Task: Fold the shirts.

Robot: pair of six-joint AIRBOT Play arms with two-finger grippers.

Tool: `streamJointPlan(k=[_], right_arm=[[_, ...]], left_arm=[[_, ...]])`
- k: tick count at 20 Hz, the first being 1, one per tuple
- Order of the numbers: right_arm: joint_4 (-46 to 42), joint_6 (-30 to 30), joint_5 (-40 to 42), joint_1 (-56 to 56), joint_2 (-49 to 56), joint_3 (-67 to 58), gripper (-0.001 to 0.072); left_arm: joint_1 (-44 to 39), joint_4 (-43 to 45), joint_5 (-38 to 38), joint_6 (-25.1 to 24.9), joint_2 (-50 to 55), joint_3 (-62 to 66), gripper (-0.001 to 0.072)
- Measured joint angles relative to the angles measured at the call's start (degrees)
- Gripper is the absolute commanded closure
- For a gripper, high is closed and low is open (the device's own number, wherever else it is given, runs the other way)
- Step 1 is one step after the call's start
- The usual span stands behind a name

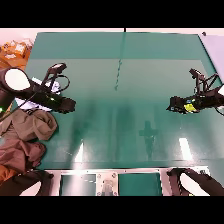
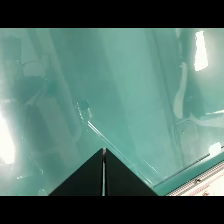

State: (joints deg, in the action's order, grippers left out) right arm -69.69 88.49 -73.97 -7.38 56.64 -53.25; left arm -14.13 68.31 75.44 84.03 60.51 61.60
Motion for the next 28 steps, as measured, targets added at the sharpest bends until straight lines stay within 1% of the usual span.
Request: streamJointPlan(k=[12, 15, 20, 21, 22, 23, 24, 25, 27, 28], right_arm=[[0.0, 0.0, 1.0, 0.0, 0.0, 0.0, 0.0698], [0.2, 0.0, 4.3, 0.0, 0.0, 0.0, 0.0698], [0.2, 0.0, 6.4, 0.0, 0.0, 0.1, 0.0698], [0.4, 0.1, 6.5, 0.0, 0.0, 0.1, 0.0698], [0.7, 0.1, 6.7, 0.1, 0.0, 0.2, 0.0697], [0.9, 0.1, 6.8, 0.1, 0.0, 0.2, 0.0672], [1.0, 0.2, 7.0, 0.1, 0.0, 0.2, 0.0562], [1.2, 0.2, 7.5, 0.1, 0.0, 0.2, 0.0442], [1.6, 0.6, 8.7, 0.1, 0.0, 0.2, 0.0309], [2.0, 0.9, 9.4, 0.1, 0.0, 0.2, 0.0256]], left_arm=[[0.0, 0.0, -0.4, 0.0, 0.0, 0.0, 0.0682], [0.0, -0.7, -2.7, 0.0, 0.0, 0.0, 0.0681], [0.0, -1.5, -8.2, 0.0, 0.0, 0.0, 0.0680], [0.0, -1.5, -8.7, 0.0, 0.0, 0.0, 0.0635], [0.0, -1.2, -9.2, -0.1, 0.0, -0.1, 0.0212], [0.0, 0.0, -10.0, -0.1, 0.0, -0.1, 0.0043], [0.1, 2.5, -11.3, 0.3, 0.0, -0.1, 0.0047], [0.7, 6.3, -13.2, 1.7, 0.0, 0.0, 0.0046], [3.9, 14.9, -17.5, 4.6, 0.5, 0.4, 0.0046], [6.5, 17.6, -19.3, 5.6, 1.2, 0.8, 0.0045]])
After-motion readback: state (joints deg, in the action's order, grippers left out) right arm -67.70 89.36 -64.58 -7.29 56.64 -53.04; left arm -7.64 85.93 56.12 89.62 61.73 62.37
